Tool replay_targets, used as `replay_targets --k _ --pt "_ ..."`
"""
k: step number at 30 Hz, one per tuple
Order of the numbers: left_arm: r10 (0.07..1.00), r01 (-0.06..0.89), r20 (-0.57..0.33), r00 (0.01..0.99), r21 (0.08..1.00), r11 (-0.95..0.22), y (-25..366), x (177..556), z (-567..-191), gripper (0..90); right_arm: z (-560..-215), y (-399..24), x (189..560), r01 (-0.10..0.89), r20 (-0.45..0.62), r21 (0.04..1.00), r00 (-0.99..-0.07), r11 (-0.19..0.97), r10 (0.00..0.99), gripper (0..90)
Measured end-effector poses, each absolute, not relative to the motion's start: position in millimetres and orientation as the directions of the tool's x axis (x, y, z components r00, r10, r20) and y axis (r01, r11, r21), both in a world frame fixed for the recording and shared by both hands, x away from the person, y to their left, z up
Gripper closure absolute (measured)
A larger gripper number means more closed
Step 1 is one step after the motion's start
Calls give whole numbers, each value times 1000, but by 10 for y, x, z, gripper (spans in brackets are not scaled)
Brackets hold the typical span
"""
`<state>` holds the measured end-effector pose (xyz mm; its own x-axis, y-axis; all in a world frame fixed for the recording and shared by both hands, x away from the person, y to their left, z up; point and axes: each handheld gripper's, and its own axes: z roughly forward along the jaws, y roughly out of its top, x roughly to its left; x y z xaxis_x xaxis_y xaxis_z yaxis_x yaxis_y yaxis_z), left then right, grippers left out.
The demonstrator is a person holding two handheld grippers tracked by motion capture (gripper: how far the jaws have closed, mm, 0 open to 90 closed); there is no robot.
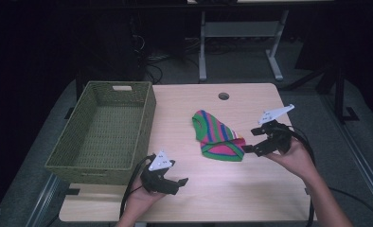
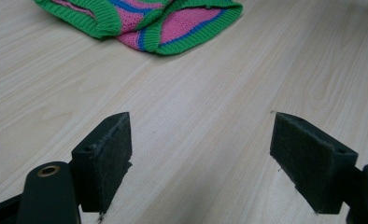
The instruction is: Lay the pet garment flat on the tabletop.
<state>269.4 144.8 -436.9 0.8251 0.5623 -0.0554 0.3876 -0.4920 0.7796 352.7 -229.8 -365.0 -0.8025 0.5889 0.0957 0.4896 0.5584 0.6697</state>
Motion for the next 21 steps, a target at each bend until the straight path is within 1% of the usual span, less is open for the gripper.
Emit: replay_targets --k 2,4,11,12,21 --pt "566 389 -59 822 784 -484 1449 2694 -4371 204 -3650 -2272 3568 487 92 665 -806 566 585 187" --pt "565 389 -59 823 784 -484 1460 2699 -4369 204 -3669 -2178 3694 485 84 652 -810 583 581 187" --pt "562 387 -61 825 785 -483 1452 2701 -4367 204 -3724 -2051 3915 500 88 632 -805 592 586 195" --pt "561 387 -62 826 786 -483 1450 2703 -4369 204 -3748 -2006 3999 508 94 621 -804 597 587 195" --pt "555 384 -57 830 780 -493 1462 2711 -4360 205 -3872 -1833 4213 525 91 588 -799 615 595 200"
